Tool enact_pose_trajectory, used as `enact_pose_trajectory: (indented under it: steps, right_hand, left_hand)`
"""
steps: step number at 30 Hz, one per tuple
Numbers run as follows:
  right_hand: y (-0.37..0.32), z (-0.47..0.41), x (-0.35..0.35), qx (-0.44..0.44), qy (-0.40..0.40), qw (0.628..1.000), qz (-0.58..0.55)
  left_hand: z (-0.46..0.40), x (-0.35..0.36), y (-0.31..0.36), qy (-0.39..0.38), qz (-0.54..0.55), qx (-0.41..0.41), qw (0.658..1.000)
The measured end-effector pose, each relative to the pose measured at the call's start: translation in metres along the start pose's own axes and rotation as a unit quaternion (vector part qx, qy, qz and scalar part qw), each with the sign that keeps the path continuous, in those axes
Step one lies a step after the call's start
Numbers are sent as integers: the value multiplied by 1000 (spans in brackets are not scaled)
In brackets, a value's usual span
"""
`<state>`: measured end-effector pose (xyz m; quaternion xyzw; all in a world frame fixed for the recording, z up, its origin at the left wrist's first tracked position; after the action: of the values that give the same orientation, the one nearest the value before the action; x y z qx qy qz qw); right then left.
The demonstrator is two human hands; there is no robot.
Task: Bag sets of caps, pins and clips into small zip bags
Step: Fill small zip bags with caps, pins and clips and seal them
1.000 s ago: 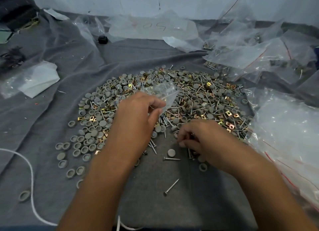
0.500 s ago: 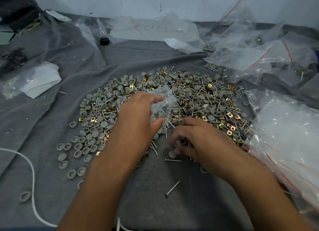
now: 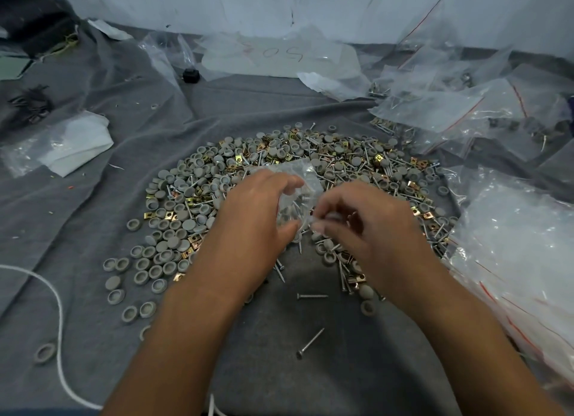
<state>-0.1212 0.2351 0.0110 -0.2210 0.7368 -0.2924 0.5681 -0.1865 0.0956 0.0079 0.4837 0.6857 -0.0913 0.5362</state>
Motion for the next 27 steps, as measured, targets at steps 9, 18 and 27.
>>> enact_pose_trajectory:
  steps: [9, 18, 27]
  right_hand:
    - [-12, 2, -13, -23, 192, 980, -48]
    - [-10, -2, -8, -59, 142, 988, 1]
    - [38, -4, 28, 119, -165, 947, 250]
  left_hand:
    - [1, 4, 5, -14, 8, 17, 1000]
    - [0, 2, 4, 1, 11, 15, 1000]
    - [-1, -4, 4, 16, 0, 15, 1000]
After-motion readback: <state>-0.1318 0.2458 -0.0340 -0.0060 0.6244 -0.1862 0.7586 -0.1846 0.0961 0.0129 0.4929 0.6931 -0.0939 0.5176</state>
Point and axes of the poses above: each hand's wrist, its own z-axis away from the middle knuckle, its own x-axis out of the palm, y = z × x, the point moved 6 cm from there along -z, towards the middle knuckle, and after that the axes turned 15 degrees about x, right-handed, at the moved point
